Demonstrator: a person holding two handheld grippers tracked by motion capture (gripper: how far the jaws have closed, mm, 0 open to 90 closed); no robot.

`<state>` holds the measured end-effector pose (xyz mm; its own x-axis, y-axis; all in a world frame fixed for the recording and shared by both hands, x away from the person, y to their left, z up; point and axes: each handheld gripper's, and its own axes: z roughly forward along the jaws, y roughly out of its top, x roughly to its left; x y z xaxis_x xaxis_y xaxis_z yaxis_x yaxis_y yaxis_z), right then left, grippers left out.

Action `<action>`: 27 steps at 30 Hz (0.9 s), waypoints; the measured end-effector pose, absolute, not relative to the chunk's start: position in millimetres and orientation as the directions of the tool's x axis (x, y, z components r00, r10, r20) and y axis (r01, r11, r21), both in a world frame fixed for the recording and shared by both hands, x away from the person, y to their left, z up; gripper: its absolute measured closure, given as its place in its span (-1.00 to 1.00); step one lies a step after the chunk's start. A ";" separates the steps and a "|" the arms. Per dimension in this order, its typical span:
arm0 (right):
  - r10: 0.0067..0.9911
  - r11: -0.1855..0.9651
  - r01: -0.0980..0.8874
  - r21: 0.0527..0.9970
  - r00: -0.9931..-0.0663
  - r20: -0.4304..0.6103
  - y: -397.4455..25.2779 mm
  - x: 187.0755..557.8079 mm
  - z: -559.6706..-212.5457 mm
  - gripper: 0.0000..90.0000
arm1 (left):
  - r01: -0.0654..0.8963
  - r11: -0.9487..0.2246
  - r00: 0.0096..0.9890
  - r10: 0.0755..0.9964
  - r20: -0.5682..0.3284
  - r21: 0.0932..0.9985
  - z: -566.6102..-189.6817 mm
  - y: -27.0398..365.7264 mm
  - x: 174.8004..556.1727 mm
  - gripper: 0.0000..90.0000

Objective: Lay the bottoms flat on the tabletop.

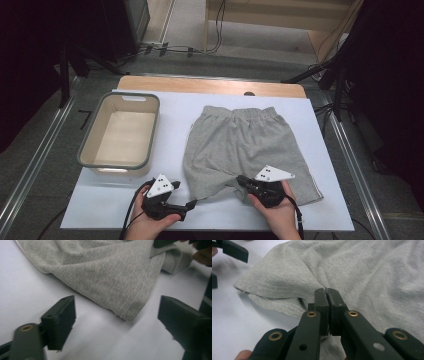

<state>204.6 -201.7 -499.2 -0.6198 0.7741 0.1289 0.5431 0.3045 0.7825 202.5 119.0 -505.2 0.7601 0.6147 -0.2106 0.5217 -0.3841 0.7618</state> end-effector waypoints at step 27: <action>0.638 0.387 0.502 0.773 -0.751 0.168 -169.6 180.8 -496.7 0.90 | 0.489 -0.448 0.742 0.664 -0.088 0.748 -483.6 170.7 184.8 0.92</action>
<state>180.8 -169.6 -496.7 -0.7512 0.6383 0.1680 0.5019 0.3872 0.7734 184.8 170.7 -483.6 0.7424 0.6641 -0.0879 0.4893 -0.4479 0.7483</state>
